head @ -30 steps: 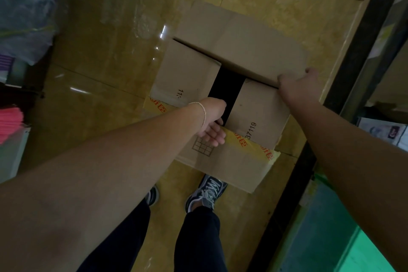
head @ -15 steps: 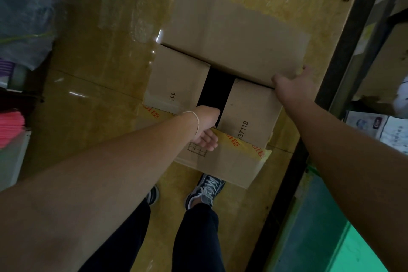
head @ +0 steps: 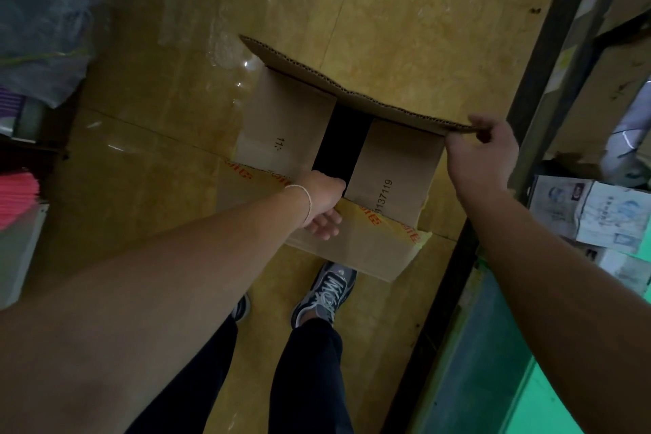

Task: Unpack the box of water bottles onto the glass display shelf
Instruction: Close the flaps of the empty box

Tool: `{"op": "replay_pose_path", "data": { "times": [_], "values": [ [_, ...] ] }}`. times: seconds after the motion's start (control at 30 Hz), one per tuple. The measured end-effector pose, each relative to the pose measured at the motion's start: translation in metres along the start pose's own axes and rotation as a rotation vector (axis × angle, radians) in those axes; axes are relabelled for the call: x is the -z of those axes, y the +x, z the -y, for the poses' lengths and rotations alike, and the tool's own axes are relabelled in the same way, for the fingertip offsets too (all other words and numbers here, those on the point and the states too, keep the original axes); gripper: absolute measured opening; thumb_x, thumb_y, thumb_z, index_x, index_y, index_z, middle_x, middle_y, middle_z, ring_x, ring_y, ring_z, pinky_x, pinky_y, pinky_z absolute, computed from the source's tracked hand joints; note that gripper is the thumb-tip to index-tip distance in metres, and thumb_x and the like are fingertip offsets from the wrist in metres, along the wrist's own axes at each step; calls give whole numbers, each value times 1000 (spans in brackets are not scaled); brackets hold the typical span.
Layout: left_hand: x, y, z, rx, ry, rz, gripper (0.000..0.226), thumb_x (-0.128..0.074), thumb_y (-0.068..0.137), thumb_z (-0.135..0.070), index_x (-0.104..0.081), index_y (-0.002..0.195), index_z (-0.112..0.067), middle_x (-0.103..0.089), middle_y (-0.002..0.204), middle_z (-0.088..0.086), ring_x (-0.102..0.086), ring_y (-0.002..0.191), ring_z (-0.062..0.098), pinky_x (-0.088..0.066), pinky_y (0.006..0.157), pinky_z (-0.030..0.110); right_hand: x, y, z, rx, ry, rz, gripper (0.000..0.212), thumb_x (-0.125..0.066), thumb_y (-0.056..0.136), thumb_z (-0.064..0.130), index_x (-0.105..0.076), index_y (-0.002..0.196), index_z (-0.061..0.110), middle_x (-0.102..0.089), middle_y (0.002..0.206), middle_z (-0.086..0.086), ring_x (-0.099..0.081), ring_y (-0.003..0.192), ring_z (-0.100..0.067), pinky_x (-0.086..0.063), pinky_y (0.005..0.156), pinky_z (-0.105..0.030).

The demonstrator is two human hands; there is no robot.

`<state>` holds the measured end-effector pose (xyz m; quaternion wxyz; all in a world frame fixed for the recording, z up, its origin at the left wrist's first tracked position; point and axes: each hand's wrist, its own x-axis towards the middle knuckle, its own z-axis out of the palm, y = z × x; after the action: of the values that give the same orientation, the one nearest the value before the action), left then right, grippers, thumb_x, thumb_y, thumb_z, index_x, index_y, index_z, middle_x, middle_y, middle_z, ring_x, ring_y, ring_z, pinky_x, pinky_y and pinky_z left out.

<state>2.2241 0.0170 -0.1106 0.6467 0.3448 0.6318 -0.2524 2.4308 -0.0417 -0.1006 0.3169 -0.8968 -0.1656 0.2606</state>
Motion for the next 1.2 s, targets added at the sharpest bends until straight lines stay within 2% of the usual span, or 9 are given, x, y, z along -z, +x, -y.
{"op": "replay_pose_path", "data": {
  "times": [0.1,0.2,0.27,0.33,0.47,0.53,0.7,0.83,1.2],
  "values": [
    [5,-3,11,-78,59,13,52,-43,103,-38,-35,147,-12,-70,96,17,-66,69,30,-59,68,44,7,-16,2,198,-211,-28,32,-69,82,24,-68,114,18,-56,115,4,-52,120,-21,-41,103,-39],
    [13,-8,19,-165,186,23,42,-50,100,-41,-50,132,-14,-71,94,14,-66,66,27,-59,66,42,5,-27,8,306,-512,47,27,-68,84,27,-69,111,20,-55,124,-5,-42,125,-29,-29,108,-46],
    [20,-13,22,-208,327,17,43,-53,96,-49,-56,123,-17,-72,92,8,-70,69,25,-60,69,42,-3,-32,14,377,-716,134,31,-65,87,30,-68,115,19,-54,125,-8,-39,125,-33,-24,109,-47],
    [25,-19,24,-250,481,11,54,-56,92,-57,-53,131,-21,-72,94,4,-72,76,23,-62,68,39,-18,-39,20,466,-847,226,36,-60,91,31,-63,125,18,-53,129,-10,-38,125,-34,-25,107,-47],
    [38,-15,27,-367,953,-132,75,-51,93,-61,-35,150,-14,-55,139,10,-57,120,27,-51,96,38,-54,-51,34,606,-990,294,36,-51,96,28,-59,129,18,-52,129,-15,-41,121,-37,-31,100,-46],
    [52,-16,28,-373,1039,-193,71,-46,96,-58,-37,149,-12,-50,144,10,-50,128,28,-46,101,39,-70,-55,44,628,-1055,324,33,-51,97,28,-60,127,17,-53,126,-16,-43,119,-37,-34,98,-46],
    [72,-29,43,-434,1077,-189,50,-39,102,-47,-52,135,-12,-62,123,12,-58,111,28,-49,78,35,-91,-69,62,658,-1221,429,28,-50,94,14,-62,119,11,-57,118,-12,-45,116,-33,-37,96,-42],
    [75,-62,62,-527,1063,-248,37,-35,105,-40,-58,107,-11,-58,84,4,-52,71,21,-29,49,30,-90,-88,83,662,-1222,415,28,-51,91,13,-63,115,10,-59,113,-12,-47,113,-33,-38,92,-40],
    [126,-199,35,-460,776,-340,37,-47,100,-42,-45,72,-18,-46,74,2,-52,79,24,-41,64,33,-52,-169,228,770,-1204,458,31,-50,92,12,-62,121,12,-57,122,-10,-44,121,-31,-37,96,-37]
  ]
}}
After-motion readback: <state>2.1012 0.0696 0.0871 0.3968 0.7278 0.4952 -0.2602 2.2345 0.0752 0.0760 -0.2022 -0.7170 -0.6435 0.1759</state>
